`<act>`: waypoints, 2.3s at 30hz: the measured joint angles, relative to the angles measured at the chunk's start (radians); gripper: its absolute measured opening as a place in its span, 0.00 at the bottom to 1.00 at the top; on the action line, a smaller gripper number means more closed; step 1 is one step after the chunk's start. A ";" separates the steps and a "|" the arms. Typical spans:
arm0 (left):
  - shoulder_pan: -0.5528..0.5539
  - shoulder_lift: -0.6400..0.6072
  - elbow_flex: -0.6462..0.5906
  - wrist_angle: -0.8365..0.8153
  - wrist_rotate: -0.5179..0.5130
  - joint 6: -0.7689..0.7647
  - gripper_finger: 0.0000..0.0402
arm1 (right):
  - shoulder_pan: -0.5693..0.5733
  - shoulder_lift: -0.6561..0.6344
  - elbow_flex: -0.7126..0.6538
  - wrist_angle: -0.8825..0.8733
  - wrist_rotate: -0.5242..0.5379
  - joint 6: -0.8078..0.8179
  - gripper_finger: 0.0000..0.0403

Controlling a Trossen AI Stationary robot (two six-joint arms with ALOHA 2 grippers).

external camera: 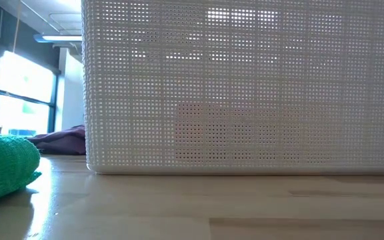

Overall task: Pick & place medical supplies in basket/bin
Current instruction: Put the orange medicine bottle into the white bin

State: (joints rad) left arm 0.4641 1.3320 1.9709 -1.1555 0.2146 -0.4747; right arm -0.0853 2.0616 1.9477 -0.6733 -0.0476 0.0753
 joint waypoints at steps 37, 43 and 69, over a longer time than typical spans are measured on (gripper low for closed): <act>0.000 -0.019 0.000 -0.086 0.059 -0.011 0.33 | 0.009 0.159 -0.003 -0.044 -0.023 -0.024 0.40; 0.000 -0.019 0.000 -0.097 0.067 -0.027 0.33 | 0.010 0.200 -0.005 -0.013 -0.021 -0.027 0.40; 0.000 -0.019 0.000 -0.104 0.067 -0.034 0.33 | 0.013 0.210 -0.098 0.075 -0.034 -0.027 0.54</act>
State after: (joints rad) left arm 0.4641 1.3128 1.9705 -1.2597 0.2813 -0.5085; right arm -0.0723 2.2715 1.8492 -0.5987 -0.0815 0.0479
